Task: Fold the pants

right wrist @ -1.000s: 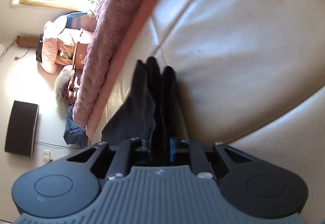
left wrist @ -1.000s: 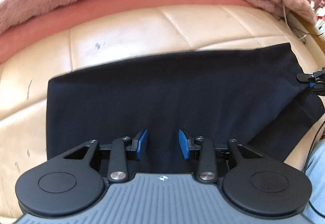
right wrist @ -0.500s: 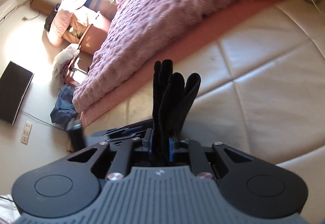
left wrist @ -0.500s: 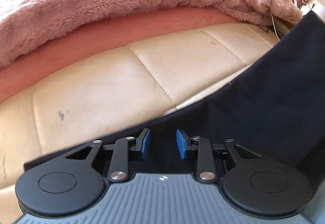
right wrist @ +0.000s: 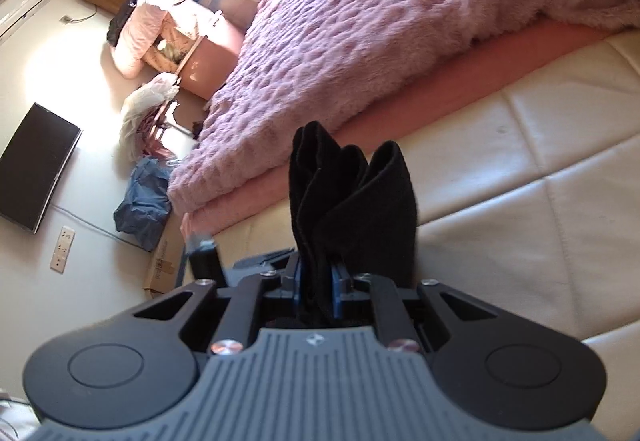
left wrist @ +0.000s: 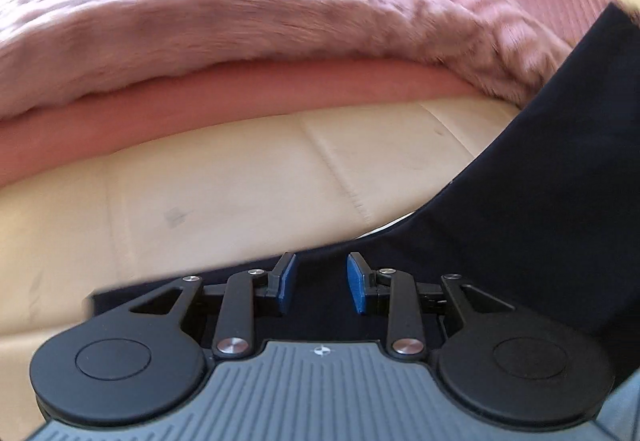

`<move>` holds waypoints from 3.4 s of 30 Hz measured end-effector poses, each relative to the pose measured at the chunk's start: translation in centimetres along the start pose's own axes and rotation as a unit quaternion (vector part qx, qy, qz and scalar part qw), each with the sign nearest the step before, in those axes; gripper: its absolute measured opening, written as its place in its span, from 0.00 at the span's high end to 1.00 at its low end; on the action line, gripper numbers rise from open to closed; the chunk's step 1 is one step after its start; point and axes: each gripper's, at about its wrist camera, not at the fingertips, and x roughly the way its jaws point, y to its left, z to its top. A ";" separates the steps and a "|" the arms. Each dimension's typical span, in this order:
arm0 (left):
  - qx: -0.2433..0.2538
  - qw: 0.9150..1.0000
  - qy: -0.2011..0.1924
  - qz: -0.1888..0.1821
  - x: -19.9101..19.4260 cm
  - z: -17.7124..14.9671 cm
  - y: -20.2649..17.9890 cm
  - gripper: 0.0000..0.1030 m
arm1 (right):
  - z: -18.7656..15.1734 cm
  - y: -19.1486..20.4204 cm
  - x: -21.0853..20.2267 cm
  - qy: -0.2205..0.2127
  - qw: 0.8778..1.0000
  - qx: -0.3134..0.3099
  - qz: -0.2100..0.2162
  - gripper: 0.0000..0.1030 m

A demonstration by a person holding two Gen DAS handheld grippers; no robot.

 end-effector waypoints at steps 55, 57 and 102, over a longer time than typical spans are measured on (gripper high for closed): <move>-0.234 0.968 -0.059 -0.069 -3.1 -6.9 13.6 0.51 | -10.5 0.9 21.6 0.032 0.983 -0.111 -0.146 0.84; -0.223 0.970 -0.068 -0.067 -3.1 -7.0 13.2 0.56 | -10.7 0.4 21.6 0.024 0.984 -0.107 -0.139 0.86; -0.141 0.986 -0.070 0.051 -3.4 -6.0 11.3 0.94 | -6.0 0.6 25.1 -0.013 0.958 -0.182 -0.222 1.00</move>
